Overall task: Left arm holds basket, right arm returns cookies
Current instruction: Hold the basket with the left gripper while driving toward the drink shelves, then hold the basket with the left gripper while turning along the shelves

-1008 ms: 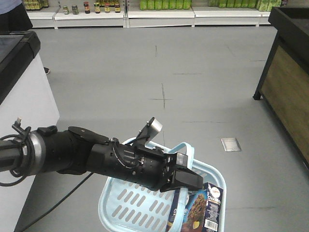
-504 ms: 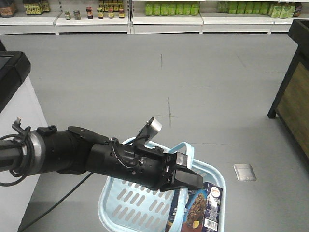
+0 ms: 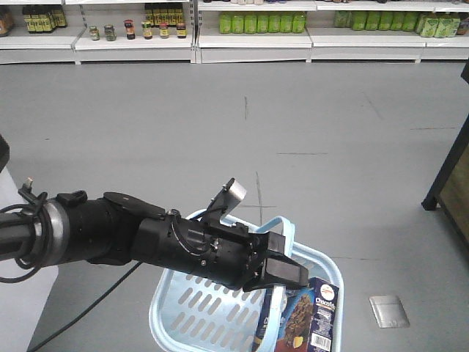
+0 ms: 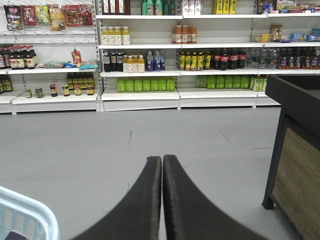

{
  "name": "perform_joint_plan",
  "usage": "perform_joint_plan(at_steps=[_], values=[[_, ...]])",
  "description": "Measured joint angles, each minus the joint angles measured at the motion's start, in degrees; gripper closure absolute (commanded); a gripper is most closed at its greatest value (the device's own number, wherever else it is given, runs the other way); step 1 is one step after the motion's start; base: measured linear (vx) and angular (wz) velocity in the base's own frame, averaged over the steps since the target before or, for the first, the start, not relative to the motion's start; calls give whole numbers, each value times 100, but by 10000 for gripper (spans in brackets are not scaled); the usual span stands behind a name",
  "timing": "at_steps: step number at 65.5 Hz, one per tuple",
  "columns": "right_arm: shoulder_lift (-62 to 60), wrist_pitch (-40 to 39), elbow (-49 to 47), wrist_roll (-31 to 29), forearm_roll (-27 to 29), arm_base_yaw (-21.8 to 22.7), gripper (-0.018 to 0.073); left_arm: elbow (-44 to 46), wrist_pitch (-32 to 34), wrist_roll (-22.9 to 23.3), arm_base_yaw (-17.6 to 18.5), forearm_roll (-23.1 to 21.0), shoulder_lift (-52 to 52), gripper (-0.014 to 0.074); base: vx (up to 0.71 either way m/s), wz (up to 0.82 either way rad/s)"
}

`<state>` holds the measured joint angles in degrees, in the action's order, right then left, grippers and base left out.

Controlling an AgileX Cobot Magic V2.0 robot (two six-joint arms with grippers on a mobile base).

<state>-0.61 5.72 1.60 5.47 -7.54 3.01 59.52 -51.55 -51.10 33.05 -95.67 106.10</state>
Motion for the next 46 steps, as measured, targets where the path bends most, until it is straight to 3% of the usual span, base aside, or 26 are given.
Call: perform_joint_plan(at_steps=[46], values=[[0, 0, 0, 0, 0, 0, 567, 0, 0, 0, 0, 0, 0, 604, 44, 3]])
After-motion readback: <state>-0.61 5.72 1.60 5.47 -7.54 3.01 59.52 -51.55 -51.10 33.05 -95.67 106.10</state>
